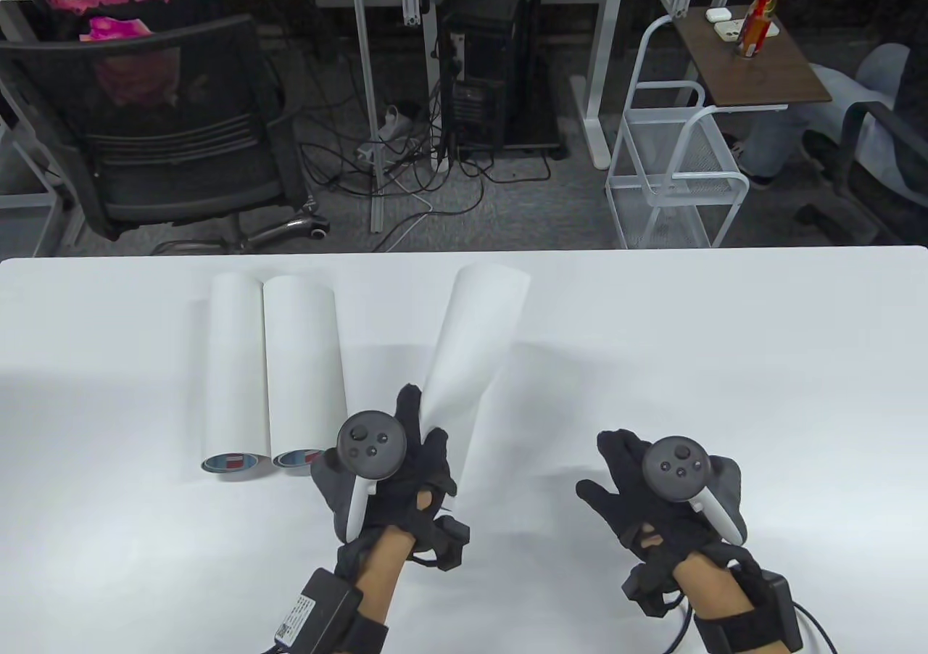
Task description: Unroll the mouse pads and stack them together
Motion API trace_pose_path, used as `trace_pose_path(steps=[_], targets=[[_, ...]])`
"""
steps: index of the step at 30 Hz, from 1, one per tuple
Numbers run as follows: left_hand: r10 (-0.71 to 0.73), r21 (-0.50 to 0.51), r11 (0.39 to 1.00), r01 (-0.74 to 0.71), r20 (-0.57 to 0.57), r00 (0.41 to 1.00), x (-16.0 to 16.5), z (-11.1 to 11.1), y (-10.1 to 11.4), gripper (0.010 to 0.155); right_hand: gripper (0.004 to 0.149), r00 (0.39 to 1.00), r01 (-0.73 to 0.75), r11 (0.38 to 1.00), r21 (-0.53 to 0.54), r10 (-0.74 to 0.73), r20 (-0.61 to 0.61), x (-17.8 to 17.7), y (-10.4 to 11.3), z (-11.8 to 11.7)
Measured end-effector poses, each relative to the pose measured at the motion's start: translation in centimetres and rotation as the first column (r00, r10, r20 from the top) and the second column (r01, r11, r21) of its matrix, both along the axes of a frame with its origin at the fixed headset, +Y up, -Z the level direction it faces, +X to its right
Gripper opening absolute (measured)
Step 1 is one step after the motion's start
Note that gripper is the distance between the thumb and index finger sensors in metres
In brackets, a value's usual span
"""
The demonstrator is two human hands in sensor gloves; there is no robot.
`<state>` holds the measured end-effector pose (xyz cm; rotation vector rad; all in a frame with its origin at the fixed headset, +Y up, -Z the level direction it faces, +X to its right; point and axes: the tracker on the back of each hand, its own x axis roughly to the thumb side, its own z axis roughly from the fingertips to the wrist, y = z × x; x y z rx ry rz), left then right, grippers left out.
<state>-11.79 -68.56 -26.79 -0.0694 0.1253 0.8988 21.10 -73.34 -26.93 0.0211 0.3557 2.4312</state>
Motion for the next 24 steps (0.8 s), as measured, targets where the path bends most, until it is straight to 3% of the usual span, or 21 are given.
trace_pose_path(steps=[3,7,9,11,12,16,18,20,24], targets=[[0.149,-0.033,0.989,-0.146,0.107,0.983,0.5,0.7,-1.4,0.069,0.078,0.99,0.142,0.988,-0.056,-0.141,0.012,-0.9,0.0,-0.5],[0.375,-0.185,0.923,-0.336,0.247,0.894,1.2,0.7,-3.4,0.069,0.076,0.956,0.293,0.945,-0.146,-0.292,0.029,-2.2,-0.3,-1.0],[0.48,-0.278,0.871,-0.405,0.303,0.823,1.9,0.8,-4.5,0.069,0.075,0.902,0.428,0.878,-0.214,-0.429,0.044,-3.1,-0.8,-1.4],[0.523,-0.322,0.845,-0.427,0.327,0.787,2.3,1.0,-4.8,0.069,0.079,0.847,0.527,0.81,-0.257,-0.527,0.073,-3.8,-1.2,-1.5],[0.528,-0.327,0.841,-0.431,0.327,0.784,2.4,1.1,-5.0,0.07,0.08,0.792,0.604,0.745,-0.282,-0.599,0.115,-4.1,-1.7,-1.5],[0.66,-0.423,0.741,-0.521,0.321,0.679,2.4,1.0,-5.2,0.07,0.077,0.72,0.689,0.657,-0.307,-0.668,0.188,-4.4,-3.3,-1.5],[0.67,-0.434,0.732,-0.525,0.32,0.67,2.4,1.2,-5.4,0.071,0.079,0.679,0.728,0.608,-0.316,-0.704,0.211,-4.4,-3.7,-1.6],[0.656,-0.436,0.743,-0.507,0.327,0.68,2.4,1.2,-5.5,0.073,0.077,0.66,0.748,0.594,-0.296,-0.714,0.234,-4.2,-3.7,-1.7],[0.669,-0.468,0.73,-0.498,0.336,0.664,2.3,1.2,-5.4,0.084,0.071,0.674,0.738,0.632,-0.234,-0.705,0.221,-3.6,-2.9,-1.8]])
